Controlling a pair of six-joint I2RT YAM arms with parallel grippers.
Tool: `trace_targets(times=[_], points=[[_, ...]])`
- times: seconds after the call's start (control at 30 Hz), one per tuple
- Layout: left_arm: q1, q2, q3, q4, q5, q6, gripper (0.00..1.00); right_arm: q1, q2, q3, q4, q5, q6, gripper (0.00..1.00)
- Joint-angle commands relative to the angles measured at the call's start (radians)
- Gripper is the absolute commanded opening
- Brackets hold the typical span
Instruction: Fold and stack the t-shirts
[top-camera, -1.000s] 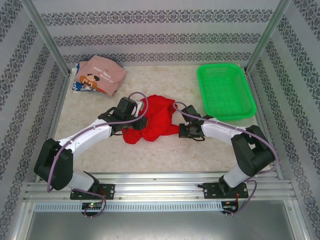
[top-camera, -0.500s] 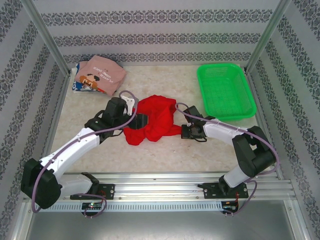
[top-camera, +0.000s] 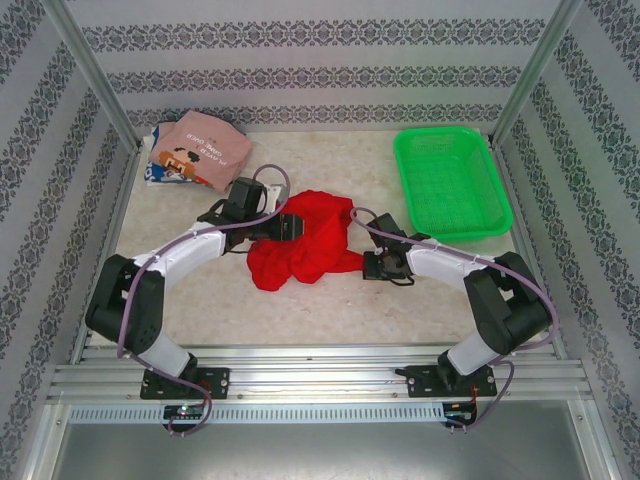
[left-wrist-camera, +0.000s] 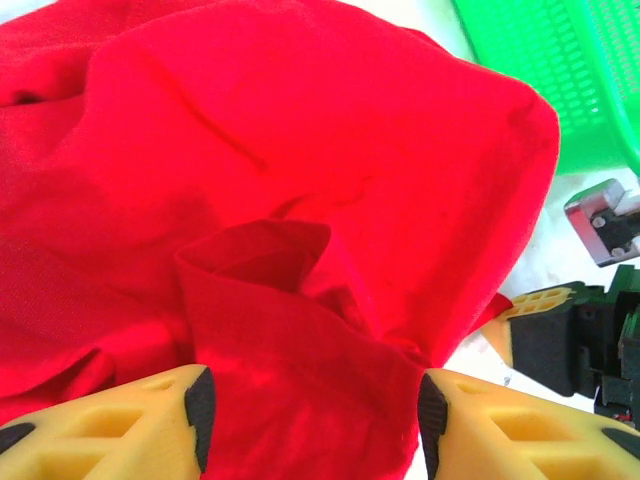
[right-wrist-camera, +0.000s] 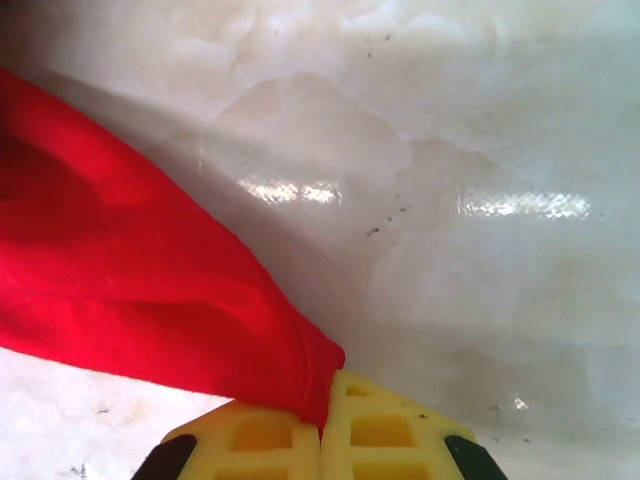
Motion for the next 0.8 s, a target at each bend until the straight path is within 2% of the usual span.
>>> trace_targets(times=[0.0,0.33,0.53,0.6,0.73,0.77], points=[[0.011,0.022,0.018,0.116,0.078,-0.041,0.57,-0.01,-0.022,-0.014,-0.023,-0.003,-0.021,0.0],[-0.009,0.052,0.049,0.065,0.101,-0.022,0.56,-0.01,-0.021,-0.021,-0.021,0.0,-0.025,0.0],[-0.042,0.101,0.107,-0.032,0.044,0.029,0.54,-0.009,-0.021,-0.013,-0.024,-0.002,-0.025,0.0],[-0.053,0.122,0.142,-0.063,0.029,0.047,0.47,-0.007,-0.019,-0.01,-0.023,-0.002,-0.025,0.0],[-0.067,0.127,0.171,-0.112,0.004,0.075,0.17,-0.005,-0.024,-0.011,-0.027,0.003,-0.02,0.0],[-0.066,0.119,0.173,-0.127,-0.016,0.085,0.13,-0.006,-0.025,-0.012,-0.028,0.004,-0.021,0.0]])
